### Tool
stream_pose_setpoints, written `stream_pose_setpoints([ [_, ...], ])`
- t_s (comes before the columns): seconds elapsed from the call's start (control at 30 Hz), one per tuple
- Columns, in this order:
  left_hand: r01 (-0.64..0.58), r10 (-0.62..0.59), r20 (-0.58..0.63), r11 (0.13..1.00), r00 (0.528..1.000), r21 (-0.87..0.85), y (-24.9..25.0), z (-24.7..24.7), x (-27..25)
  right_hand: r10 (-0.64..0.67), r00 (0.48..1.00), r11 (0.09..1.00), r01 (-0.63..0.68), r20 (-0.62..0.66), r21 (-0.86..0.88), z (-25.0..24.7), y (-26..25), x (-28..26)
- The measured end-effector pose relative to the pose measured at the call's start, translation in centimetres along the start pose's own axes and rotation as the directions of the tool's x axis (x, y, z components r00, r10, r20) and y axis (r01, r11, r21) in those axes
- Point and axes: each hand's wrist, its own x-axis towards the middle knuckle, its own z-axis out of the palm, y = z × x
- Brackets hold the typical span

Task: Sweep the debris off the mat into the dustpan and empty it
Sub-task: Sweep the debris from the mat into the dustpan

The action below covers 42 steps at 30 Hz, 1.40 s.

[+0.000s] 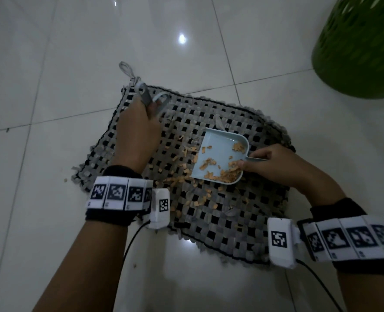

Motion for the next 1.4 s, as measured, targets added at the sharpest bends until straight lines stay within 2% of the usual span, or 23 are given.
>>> stream_pose_setpoints([
  [0.07, -0.001, -0.002, 0.064, 0.999, 0.998, 0.043, -0.7, 0.7, 1.0, 0.003, 1.000, 1.000, -0.003, -0.002, 0.006, 0.1, 0.0, 0.0],
  [0.17, -0.009, -0.029, 0.288, 0.992, 0.957, 0.129, -1.3, 1.2, 1.1, 0.004, 1.000, 1.000, -0.004, 0.001, 0.004, 0.0, 0.0, 0.1],
  [0.27, -0.001, -0.068, 0.364, 0.983, 0.929, 0.186, -1.2, 0.5, 1.0, 0.007, 1.000, 1.000, -0.007, 0.004, 0.000, 0.1, 0.1, 0.2],
  [0.33, 0.024, -0.060, 0.307, 0.993, 0.950, 0.118, -0.9, 0.0, 1.1, 0.011, 1.000, 1.000, -0.011, 0.003, -0.003, 0.1, 0.2, 0.2],
  [0.43, 0.024, -0.023, 0.081, 1.000, 0.996, -0.007, -0.4, 0.1, 1.0, 0.009, 1.000, 1.000, -0.009, 0.004, 0.005, 0.1, 0.4, 0.3],
  [0.47, 0.018, -0.018, 0.076, 1.000, 0.997, 0.001, -0.1, 0.4, 0.9, 0.009, 1.000, 1.000, -0.009, 0.006, 0.008, 0.1, 0.4, 0.3],
  [0.57, 0.034, -0.056, 0.269, 0.996, 0.962, 0.085, -0.1, 1.1, 0.7, 0.011, 1.000, 1.000, -0.011, 0.011, 0.007, 0.1, 0.4, 0.5],
  [0.63, 0.054, -0.096, 0.324, 0.989, 0.941, 0.136, 0.0, 0.7, 0.9, 0.014, 1.000, 1.000, -0.014, 0.008, 0.000, 0.1, 0.5, 0.6],
  [0.7, 0.048, -0.090, 0.283, 0.987, 0.955, 0.151, 0.3, 0.0, 1.1, 0.013, 1.000, 1.000, -0.013, 0.006, -0.008, 0.1, 0.5, 0.7],
  [0.77, -0.002, -0.019, 0.141, 0.989, 0.990, 0.145, 0.5, -0.1, 1.4, 0.012, 1.000, 1.000, -0.012, 0.010, -0.011, 0.1, 0.6, 0.7],
  [0.83, -0.035, 0.028, 0.049, 0.990, 0.998, 0.136, 0.5, 0.5, 1.7, 0.010, 1.000, 1.000, -0.010, 0.011, -0.005, 0.1, 0.6, 0.7],
  [0.97, -0.047, 0.016, 0.144, 0.977, 0.989, 0.209, -0.1, 1.8, 1.7, 0.006, 1.000, 1.000, -0.006, 0.008, -0.008, 0.1, 0.6, 0.7],
  [1.13, 0.020, -0.036, 0.226, 0.997, 0.973, 0.074, 0.5, 1.6, 0.9, 0.010, 1.000, 1.000, -0.010, 0.007, -0.024, 0.1, 0.6, 0.7],
  [1.2, 0.062, -0.065, 0.147, 0.998, 0.987, 0.024, 0.5, 1.3, 0.9, 0.005, 1.000, 1.000, -0.005, 0.005, -0.025, 0.1, 0.5, 0.6],
  [1.3, 0.116, -0.118, 0.014, 0.988, 0.993, 0.098, 0.3, 0.9, 1.0, 0.006, 1.000, 1.000, -0.006, 0.005, -0.018, 0.1, 0.4, 0.6],
  [1.4, 0.140, -0.147, 0.059, 0.985, 0.987, 0.100, 0.0, 1.6, 1.2, 0.003, 1.000, 1.000, -0.003, 0.005, -0.013, 0.1, 0.3, 0.6],
])
